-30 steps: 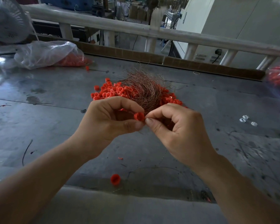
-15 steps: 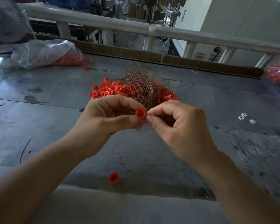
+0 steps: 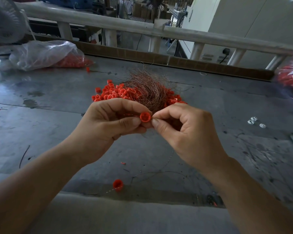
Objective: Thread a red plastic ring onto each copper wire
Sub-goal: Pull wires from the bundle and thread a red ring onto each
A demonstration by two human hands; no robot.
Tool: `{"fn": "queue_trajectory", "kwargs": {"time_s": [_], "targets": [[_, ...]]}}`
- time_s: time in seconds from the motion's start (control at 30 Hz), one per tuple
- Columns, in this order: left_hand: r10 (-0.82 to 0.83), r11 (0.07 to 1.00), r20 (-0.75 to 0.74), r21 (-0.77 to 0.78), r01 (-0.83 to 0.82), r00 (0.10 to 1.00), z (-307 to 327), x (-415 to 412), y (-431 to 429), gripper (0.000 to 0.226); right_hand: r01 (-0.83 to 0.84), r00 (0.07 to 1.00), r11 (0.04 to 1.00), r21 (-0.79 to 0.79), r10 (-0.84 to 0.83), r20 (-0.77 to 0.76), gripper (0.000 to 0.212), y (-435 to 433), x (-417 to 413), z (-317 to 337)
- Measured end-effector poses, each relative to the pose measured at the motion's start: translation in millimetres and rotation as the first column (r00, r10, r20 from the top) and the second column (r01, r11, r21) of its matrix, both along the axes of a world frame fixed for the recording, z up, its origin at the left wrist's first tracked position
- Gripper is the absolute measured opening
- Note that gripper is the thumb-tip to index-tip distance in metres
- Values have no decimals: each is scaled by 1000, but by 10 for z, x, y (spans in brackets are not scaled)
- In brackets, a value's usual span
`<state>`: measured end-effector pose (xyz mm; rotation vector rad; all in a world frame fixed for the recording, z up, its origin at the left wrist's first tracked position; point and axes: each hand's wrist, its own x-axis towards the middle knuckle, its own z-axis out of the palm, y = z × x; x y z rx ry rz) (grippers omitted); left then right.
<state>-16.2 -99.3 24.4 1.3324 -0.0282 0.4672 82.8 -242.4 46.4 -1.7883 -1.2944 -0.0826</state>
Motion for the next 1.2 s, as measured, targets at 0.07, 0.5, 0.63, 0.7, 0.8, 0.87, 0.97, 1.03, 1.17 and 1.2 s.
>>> {"fn": "queue_trajectory", "kwargs": {"time_s": [0.07, 0.5, 0.63, 0.7, 0.8, 0.87, 0.97, 1.03, 1.17, 1.2], "targets": [[-12, 1000, -3, -14, 12, 1000, -1, -2, 11, 26, -25, 997, 1000, -11, 24, -74, 9, 5, 11, 2], [-182, 980, 35, -75, 184, 983, -14, 13, 30, 20, -162, 787, 987, 16, 139, -601, 23, 9, 43, 44], [-223, 970, 22, -94, 224, 975, -35, 12, 24, 17, -184, 706, 983, -26, 114, -699, 29, 32, 38, -12], [-228, 968, 13, -103, 228, 974, -33, 11, 30, 17, -199, 689, 980, -23, 124, -715, 28, 35, 37, -21], [-205, 968, 5, -148, 203, 979, -30, 12, 29, 18, -221, 723, 974, -47, 131, -678, 22, 13, 81, 15], [-168, 971, -5, -176, 164, 986, -22, 18, 18, 18, -110, 812, 989, -102, 31, -583, 16, -11, 216, 27], [-95, 970, -25, -226, 87, 995, -1, 30, -5, 18, 259, 920, 950, -172, -297, -256, 17, -71, 505, -22], [-47, 964, -43, -262, 34, 998, 15, 37, -17, 19, 382, 914, 889, -253, -404, -43, 17, -92, 621, -95], [-14, 958, -44, -286, 1, 999, 39, 30, -15, 19, 334, 939, 843, -422, -335, 75, 7, -38, 651, -258], [-18, 958, -45, -288, 5, 999, 42, 26, -11, 19, 314, 948, 851, -421, -305, 90, 5, -11, 634, -286]]}}
